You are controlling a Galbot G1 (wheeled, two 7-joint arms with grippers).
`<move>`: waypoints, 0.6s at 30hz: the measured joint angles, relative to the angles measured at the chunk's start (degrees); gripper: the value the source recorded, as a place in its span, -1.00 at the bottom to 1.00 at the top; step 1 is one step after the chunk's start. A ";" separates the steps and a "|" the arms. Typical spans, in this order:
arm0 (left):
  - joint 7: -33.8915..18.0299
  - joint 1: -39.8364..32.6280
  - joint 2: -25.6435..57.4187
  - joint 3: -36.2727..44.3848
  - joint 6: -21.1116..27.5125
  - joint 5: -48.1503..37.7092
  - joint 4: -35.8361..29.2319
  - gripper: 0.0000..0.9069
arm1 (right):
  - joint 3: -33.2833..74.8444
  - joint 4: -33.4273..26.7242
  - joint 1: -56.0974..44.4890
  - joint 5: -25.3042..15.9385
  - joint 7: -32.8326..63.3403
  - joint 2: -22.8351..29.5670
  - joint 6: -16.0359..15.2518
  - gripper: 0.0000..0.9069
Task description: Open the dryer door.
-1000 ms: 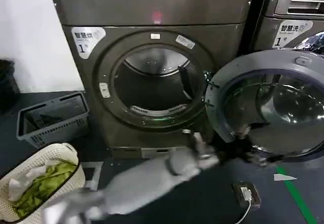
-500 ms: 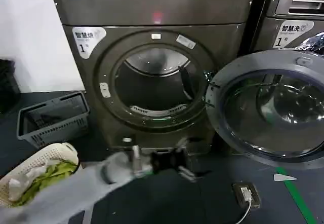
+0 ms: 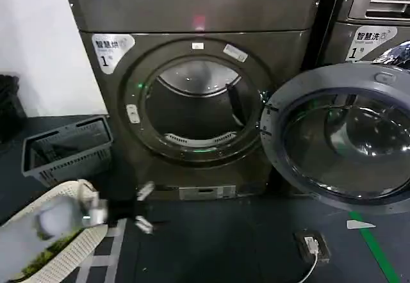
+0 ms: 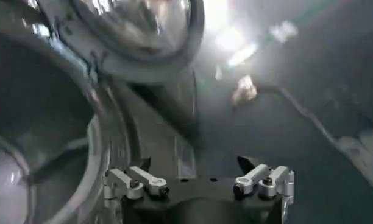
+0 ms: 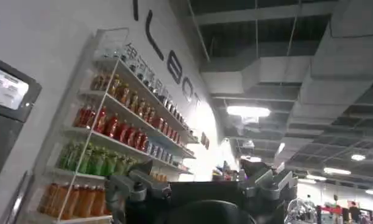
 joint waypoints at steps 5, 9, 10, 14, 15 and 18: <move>1.06 3.21 6.42 -5.61 0.94 3.13 0.50 1.00 | -0.55 -0.33 -0.11 -0.18 -0.24 0.26 0.45 1.00; 3.89 3.75 9.55 -8.86 0.64 8.86 2.06 1.00 | -0.57 -0.17 -0.30 -0.98 -0.30 0.35 0.69 1.00; 4.34 3.82 9.98 -9.17 0.60 9.58 2.58 1.00 | -0.55 -0.10 -0.42 -0.98 -0.29 0.37 0.75 1.00; 7.08 3.86 10.85 -10.74 -0.47 14.03 4.39 1.00 | -0.22 -0.13 -0.82 -0.90 -0.38 0.23 0.87 1.00; 7.22 3.76 10.72 -11.04 -0.42 15.35 4.90 1.00 | -0.24 -0.13 -0.86 -0.87 -0.39 0.25 0.87 1.00; 8.80 3.75 10.57 -11.51 -0.71 17.10 6.46 1.00 | -0.12 -0.14 -1.54 -0.78 -0.42 0.81 1.14 1.00</move>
